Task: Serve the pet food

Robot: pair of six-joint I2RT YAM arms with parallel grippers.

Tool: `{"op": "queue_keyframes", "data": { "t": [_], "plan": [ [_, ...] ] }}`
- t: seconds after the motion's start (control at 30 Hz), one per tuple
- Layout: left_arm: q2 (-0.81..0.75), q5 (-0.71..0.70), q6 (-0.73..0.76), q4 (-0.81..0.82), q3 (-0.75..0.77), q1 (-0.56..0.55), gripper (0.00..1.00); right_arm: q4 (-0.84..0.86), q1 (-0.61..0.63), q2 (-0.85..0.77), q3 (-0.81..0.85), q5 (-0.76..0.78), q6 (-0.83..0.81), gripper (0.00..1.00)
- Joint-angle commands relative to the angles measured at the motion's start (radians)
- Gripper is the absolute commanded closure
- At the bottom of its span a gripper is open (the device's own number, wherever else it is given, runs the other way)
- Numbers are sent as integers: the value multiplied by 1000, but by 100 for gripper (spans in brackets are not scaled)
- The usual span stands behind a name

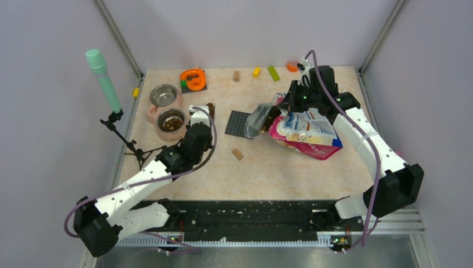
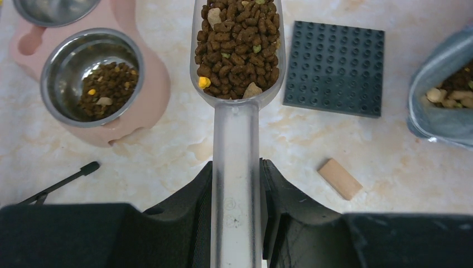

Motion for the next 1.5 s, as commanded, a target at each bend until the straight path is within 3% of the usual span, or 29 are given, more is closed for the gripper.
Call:
{"op": "queue_keyframes", "data": {
  "t": [0.0,0.47,0.9,1.47],
  "plan": [
    [13,-58,-44,12,67,54,100,137,-2,-25,70,-69,-3,100],
    [270,-37,-259,-183,307,317,100,138,-1,-58,41,-70,-13,100],
    [439,52,-339,-200,455,474,100,144,-1,-89,8,-71,-12,100],
    [719,93,-439,-232,691,593,100,154,-2,-121,-52,-85,9,100]
  ]
}}
